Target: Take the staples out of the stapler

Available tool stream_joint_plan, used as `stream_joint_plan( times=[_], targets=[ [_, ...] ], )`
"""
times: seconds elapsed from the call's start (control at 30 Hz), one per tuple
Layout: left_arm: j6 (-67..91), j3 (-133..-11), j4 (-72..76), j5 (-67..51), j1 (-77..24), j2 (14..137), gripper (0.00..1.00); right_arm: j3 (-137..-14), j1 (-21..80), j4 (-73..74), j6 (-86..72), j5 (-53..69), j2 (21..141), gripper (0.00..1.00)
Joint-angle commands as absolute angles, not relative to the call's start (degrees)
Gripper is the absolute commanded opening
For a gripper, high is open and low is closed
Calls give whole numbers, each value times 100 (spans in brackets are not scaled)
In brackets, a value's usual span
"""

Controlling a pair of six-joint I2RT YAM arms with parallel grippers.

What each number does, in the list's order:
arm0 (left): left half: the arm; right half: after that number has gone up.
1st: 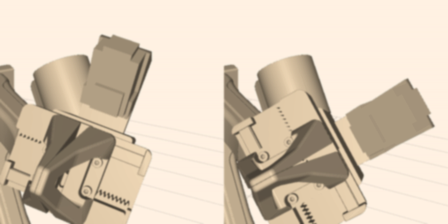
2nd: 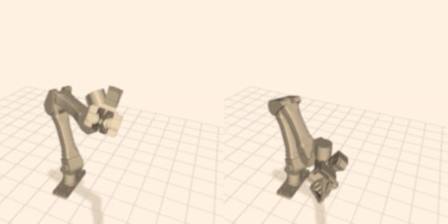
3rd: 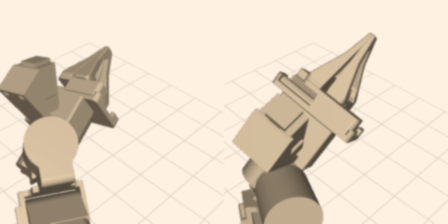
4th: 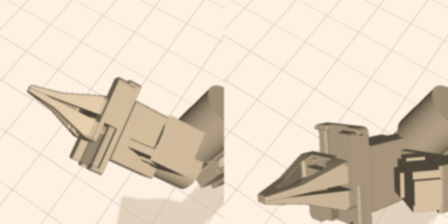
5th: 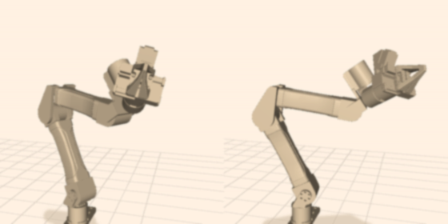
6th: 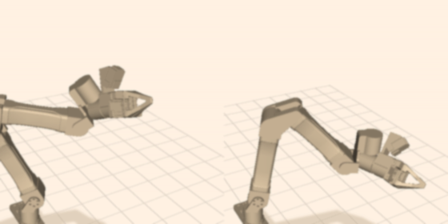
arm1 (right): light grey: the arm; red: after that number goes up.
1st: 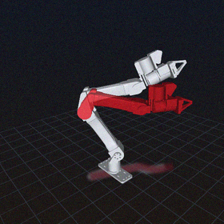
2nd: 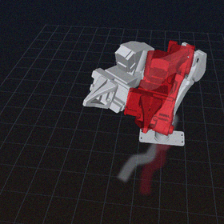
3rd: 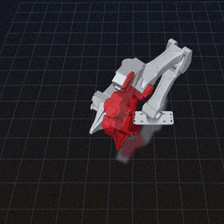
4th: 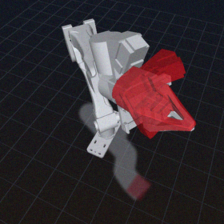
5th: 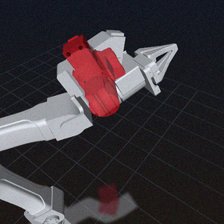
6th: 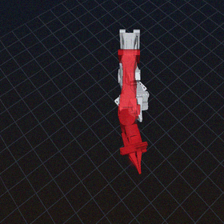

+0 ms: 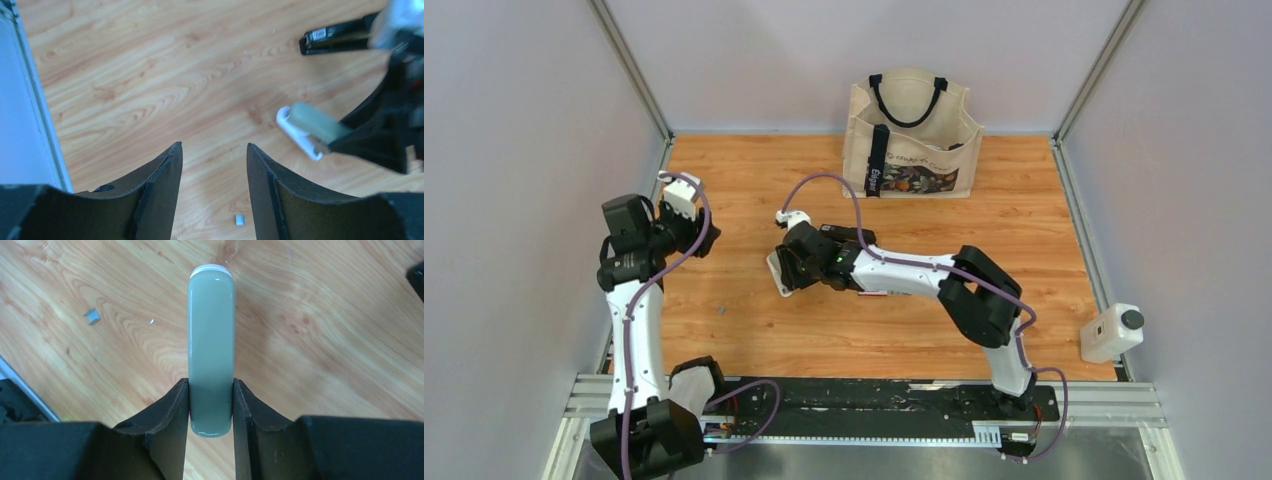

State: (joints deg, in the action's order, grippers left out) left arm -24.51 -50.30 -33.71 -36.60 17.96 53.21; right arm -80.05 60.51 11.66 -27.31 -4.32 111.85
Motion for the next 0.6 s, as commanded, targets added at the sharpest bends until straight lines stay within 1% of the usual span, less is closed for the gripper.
stream_joint_plan(
  times=[0.0,0.03,0.07,0.23,0.3,0.33,0.4,0.47,0.53,0.57],
  targets=[
    [-1872,-5476,-3524,-3946,1846,5432,59,-9050,6135,1502,-2496,-343,11802,0],
    [-1855,-5362,-3507,-3955,1837,5336,60,-9157,6170,1546,-2487,-360,11891,0],
    [-1837,-5292,-3385,-3912,1837,5283,64,-9271,6196,1590,-2470,-360,11970,0],
    [-1635,-5063,-3305,-3639,1837,5054,65,-10228,6389,2029,-2452,-395,12646,0],
    [-1547,-5063,-3313,-3542,1846,4957,65,-10484,6468,2257,-2487,-422,12805,4],
    [-1521,-5071,-3322,-3525,1846,4896,65,-10703,6556,2320,-2496,-439,12901,8],
    [-1451,-5097,-3340,-3524,1837,4843,65,-10854,6653,2495,-2505,-527,13069,32],
    [-1424,-5115,-3375,-3551,1837,4816,66,-11003,6741,2592,-2531,-694,13139,50],
    [-1468,-5089,-3401,-3560,1846,4816,66,-11048,6776,2724,-2601,-843,13184,59],
    [-1485,-5071,-3401,-3499,1837,4816,66,-11048,6776,2759,-2619,-861,13192,67]
  ],
)
